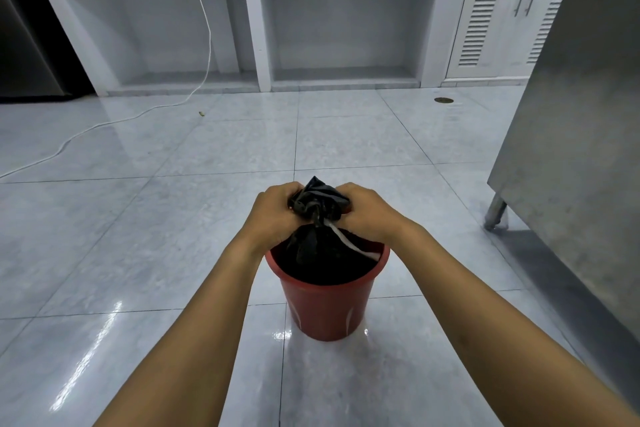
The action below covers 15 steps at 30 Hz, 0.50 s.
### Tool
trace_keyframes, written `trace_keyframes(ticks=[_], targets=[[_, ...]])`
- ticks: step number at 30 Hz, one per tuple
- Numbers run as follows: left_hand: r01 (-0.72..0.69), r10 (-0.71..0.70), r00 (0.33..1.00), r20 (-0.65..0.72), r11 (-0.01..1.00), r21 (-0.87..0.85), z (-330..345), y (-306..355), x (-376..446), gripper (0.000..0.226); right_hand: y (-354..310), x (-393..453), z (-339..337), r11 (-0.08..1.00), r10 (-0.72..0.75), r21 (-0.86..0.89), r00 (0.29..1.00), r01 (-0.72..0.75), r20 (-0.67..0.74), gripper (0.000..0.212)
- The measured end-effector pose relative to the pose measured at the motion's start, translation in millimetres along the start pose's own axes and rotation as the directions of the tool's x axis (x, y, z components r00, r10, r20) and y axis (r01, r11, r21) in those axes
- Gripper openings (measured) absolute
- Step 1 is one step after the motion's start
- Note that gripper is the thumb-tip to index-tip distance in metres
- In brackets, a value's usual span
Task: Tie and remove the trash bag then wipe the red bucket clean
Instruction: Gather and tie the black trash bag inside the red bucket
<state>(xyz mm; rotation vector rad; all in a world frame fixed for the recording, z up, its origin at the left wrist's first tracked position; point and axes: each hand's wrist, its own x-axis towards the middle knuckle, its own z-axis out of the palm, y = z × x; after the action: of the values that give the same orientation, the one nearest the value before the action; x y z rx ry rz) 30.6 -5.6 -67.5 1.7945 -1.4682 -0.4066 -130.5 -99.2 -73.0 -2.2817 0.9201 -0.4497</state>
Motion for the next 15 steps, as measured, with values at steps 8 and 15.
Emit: trace_keyframes(ticks=[8, 15], targets=[[-0.019, 0.019, 1.0, -0.002, 0.996, 0.082, 8.5, -3.4, -0.9, 0.011, -10.4, -9.2, 1.9, 0.978, 0.107, 0.168, 0.989, -0.122, 0.099, 0.02], [-0.01, 0.01, 1.0, -0.007, 0.997, 0.074, 14.0, -7.0, 10.3, 0.013, -8.3, 1.6, -1.9, 0.971, 0.066, 0.221, 0.993, -0.086, 0.096, 0.007]])
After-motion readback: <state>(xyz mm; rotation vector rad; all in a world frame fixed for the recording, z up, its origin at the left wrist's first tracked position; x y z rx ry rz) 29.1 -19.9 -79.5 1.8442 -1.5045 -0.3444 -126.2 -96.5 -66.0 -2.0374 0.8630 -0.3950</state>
